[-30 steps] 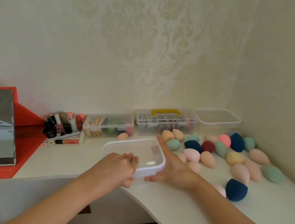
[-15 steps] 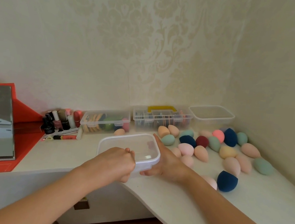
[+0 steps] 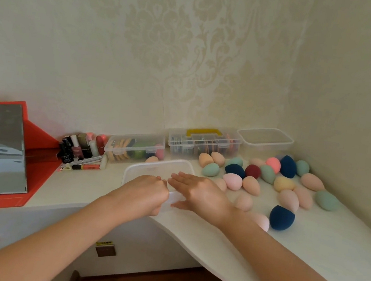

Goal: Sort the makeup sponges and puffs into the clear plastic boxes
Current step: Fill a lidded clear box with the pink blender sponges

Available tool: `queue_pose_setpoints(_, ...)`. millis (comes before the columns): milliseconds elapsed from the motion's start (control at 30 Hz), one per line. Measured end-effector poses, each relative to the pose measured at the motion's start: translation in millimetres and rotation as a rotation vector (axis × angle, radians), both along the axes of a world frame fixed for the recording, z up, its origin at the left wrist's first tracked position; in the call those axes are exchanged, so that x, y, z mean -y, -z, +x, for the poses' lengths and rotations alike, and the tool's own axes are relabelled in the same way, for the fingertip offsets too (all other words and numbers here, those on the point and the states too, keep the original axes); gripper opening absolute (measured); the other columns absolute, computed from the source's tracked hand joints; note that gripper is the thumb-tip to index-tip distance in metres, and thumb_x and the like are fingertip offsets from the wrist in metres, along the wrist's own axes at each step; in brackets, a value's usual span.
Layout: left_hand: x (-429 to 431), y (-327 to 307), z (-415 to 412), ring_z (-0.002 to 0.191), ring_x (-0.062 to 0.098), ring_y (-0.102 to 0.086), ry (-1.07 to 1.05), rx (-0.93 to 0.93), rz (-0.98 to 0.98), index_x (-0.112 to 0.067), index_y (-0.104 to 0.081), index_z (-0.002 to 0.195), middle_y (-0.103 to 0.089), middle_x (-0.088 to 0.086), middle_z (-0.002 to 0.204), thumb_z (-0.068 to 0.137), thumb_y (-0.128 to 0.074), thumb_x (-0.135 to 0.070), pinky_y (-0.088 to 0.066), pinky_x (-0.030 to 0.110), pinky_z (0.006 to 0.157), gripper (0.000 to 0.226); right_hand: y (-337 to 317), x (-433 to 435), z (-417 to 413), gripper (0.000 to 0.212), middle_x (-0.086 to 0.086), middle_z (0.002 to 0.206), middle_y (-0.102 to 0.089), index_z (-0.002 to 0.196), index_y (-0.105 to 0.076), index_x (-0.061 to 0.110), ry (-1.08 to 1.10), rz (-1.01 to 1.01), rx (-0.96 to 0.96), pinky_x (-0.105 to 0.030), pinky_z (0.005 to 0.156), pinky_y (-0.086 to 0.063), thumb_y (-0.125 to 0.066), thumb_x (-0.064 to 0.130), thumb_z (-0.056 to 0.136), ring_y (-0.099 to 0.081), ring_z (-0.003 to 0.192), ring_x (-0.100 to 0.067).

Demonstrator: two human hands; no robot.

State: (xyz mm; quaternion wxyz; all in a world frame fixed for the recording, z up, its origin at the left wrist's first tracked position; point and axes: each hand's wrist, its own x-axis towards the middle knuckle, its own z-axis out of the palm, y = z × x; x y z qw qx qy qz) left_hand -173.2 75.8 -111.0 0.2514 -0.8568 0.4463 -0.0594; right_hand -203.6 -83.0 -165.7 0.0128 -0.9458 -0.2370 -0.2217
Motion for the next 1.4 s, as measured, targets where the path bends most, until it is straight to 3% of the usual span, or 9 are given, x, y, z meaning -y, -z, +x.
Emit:
queue_pose_setpoints(167, 1.4, -5.1, -4.5, 0.077, 0.023, -0.047, -0.029, -0.039, -0.028, -0.004, -0.060, 0.106, -0.060, 0.012, 0.104, 0.089, -0.046, -0.010, -0.032, 0.027, 0.065, 0.023, -26.4, -12.9, 2.1, 0.048, -0.014, 0.130, -0.051, 0.135, -0.044, 0.003, 0.114, -0.352, -0.163, -0.034, 0.082, -0.047, -0.051, 0.024, 0.092, -0.053, 0.114, -0.029)
queue_pose_setpoints(400, -18.1, -9.9, 4.0, 0.058, 0.010, -0.039, -0.002, -0.145, -0.230, -0.012, -0.058, 0.115, -0.044, -0.003, 0.066, 0.087, -0.046, -0.021, -0.028, 0.017, 0.049, 0.032, -46.8, -10.3, -0.2, 0.044, -0.011, 0.122, -0.057, 0.131, -0.048, 0.008, 0.107, -0.299, -0.284, -0.036, 0.078, -0.047, -0.051, 0.026, 0.091, -0.057, 0.096, -0.029)
queue_pose_setpoints(533, -40.6, -1.1, 14.0, 0.124, 0.008, -0.049, 0.033, -0.311, -0.423, -0.024, -0.043, 0.141, -0.048, -0.003, 0.141, 0.095, -0.045, -0.029, -0.031, 0.012, 0.104, 0.047, -35.7, 2.3, -7.6, 0.050, -0.006, 0.144, -0.047, 0.140, -0.045, 0.015, 0.086, 0.045, -0.320, -0.035, 0.105, -0.039, -0.055, 0.030, 0.093, -0.048, 0.128, -0.022)
queue_pose_setpoints(633, -49.9, 10.3, 19.4, 0.136, 0.002, -0.032, 0.104, -0.334, -0.559, -0.025, -0.043, 0.140, -0.039, -0.008, 0.146, 0.098, -0.045, -0.033, -0.020, 0.018, 0.115, 0.043, -20.1, 8.0, -19.7, 0.069, 0.005, 0.151, -0.035, 0.146, -0.032, 0.021, 0.102, 0.430, -0.237, -0.021, 0.112, -0.031, -0.064, 0.036, 0.088, -0.037, 0.136, -0.010)
queue_pose_setpoints(800, -44.3, 3.5, 29.5, 0.100, 0.008, -0.064, 0.087, -0.384, -0.959, -0.024, -0.066, 0.117, -0.070, -0.007, 0.110, 0.091, -0.048, -0.044, -0.050, 0.031, 0.091, 0.038, -0.1, 7.9, -21.6, 0.069, 0.005, 0.129, -0.047, 0.126, -0.034, 0.028, 0.356, 0.879, -0.207, -0.028, 0.094, -0.048, -0.078, 0.037, 0.073, -0.054, 0.110, -0.012)
queue_pose_setpoints(967, -41.8, -10.9, 62.6, 0.093, 0.005, -0.065, -0.088, -0.424, -1.506, -0.016, -0.071, 0.095, -0.071, -0.008, 0.095, 0.082, -0.069, -0.034, -0.049, 0.023, 0.088, 0.022, 4.2, 10.1, -17.2, 0.018, 0.010, 0.116, -0.044, 0.094, -0.054, 0.024, 0.231, 0.610, -0.240, -0.016, 0.084, -0.050, -0.069, 0.027, 0.084, -0.055, 0.090, -0.006)
queue_pose_setpoints(1133, -53.7, -6.7, 88.9, 0.079, 0.017, -0.060, -0.394, -0.396, -1.819, -0.018, -0.060, 0.078, -0.062, -0.003, 0.079, 0.092, -0.057, -0.035, -0.041, 0.027, 0.074, 0.022, 3.1, 10.0, -12.9, 0.019, 0.009, 0.118, -0.042, 0.081, -0.053, 0.024, 0.135, 0.617, -0.282, -0.015, 0.090, -0.048, -0.072, 0.019, 0.082, -0.058, 0.098, -0.013)
queue_pose_setpoints(1267, -64.0, 19.1, 95.9, 0.100, 0.026, -0.063, -0.694, -0.773, -1.851, -0.013, -0.068, 0.104, -0.068, 0.009, 0.109, 0.088, -0.037, -0.067, -0.051, 0.038, 0.086, 0.064, 1.7, 5.9, -9.4, 0.018, 0.010, 0.120, -0.042, 0.080, -0.053, 0.025, 0.103, 0.607, -0.289, -0.011, 0.088, -0.047, -0.069, 0.019, 0.084, -0.058, 0.103, -0.013)
queue_pose_setpoints(1400, -73.8, 22.6, 87.7, 0.073, 0.027, -0.068, -0.655, -0.882, -2.100, -0.005, -0.064, 0.088, -0.069, 0.015, 0.082, 0.096, -0.043, -0.048, -0.057, 0.031, 0.054, 0.048, -2.2, -2.4, 0.4, 0.023, 0.007, 0.119, -0.050, 0.082, -0.054, 0.024, 0.052, 0.722, -0.320, -0.013, 0.087, -0.049, -0.066, 0.004, 0.085, -0.059, 0.105, -0.009)
